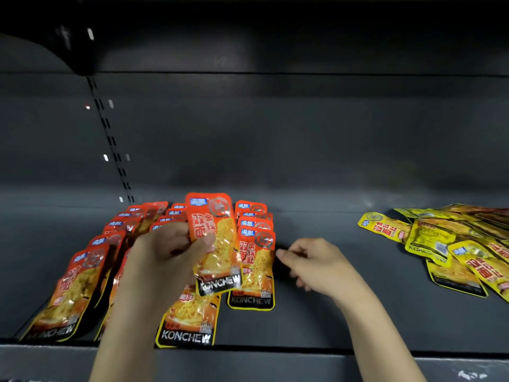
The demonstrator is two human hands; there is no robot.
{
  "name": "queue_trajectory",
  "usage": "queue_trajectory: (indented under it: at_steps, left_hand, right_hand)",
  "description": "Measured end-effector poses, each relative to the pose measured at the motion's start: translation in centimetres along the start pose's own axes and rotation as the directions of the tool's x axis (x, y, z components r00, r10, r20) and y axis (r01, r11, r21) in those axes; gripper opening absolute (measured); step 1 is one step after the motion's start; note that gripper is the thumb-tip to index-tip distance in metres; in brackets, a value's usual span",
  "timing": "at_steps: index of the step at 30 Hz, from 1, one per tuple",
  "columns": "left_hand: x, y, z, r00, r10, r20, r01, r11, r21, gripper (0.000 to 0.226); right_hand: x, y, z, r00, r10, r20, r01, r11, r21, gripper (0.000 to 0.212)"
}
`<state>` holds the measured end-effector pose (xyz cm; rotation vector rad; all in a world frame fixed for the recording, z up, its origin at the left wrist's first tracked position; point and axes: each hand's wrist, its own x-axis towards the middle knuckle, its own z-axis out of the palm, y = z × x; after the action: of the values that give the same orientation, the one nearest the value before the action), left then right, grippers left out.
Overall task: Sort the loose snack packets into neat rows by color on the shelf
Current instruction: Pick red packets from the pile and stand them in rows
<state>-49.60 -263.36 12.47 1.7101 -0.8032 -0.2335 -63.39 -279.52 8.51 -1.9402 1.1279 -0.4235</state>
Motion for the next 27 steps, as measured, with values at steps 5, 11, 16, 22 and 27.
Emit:
queue_trajectory:
  at_steps: [5,11,16,22,27]
  left_hand:
    - [-0.7,0.8,2.5,0.962,-0.095,0.254,0.079,0.994,0.07,0.02]
    - [-0.3,-0.6,4.5,0.972,-0.048,0.229,-0.03,0.944,0.328,0.007]
    - [-0.5,-0.5,4.7,0.971,0.01,0.24,-0.132,0.858,0.497,0.017]
    - [-1.1,-0.6,5.5,0.989,0.024,0.147,-0.107,0.802,0.587,0.038]
    - [-1.2,-0.6,5.7,0.99,0.043,0.136,-0.116,0.798,0.592,0.055]
  right_hand:
    - [0.0,1.3,-1.3,0.992,-0.002,-0.125,0.006,0.999,0.038,0.028]
    - [-1.1,2.6,-2.8,0.983,0.009,-0.183,0.008,0.996,0.088,0.028]
    - [-1.9,3.2,-3.6,0.98,0.023,-0.199,-0.003,0.995,0.099,0.024]
    - [-2.3,3.6,-3.9,0.975,0.018,-0.22,0.001,0.996,0.086,0.024]
    - [-2.3,4.0,-4.3,0.971,0.008,-0.24,0.015,0.996,0.093,0.024]
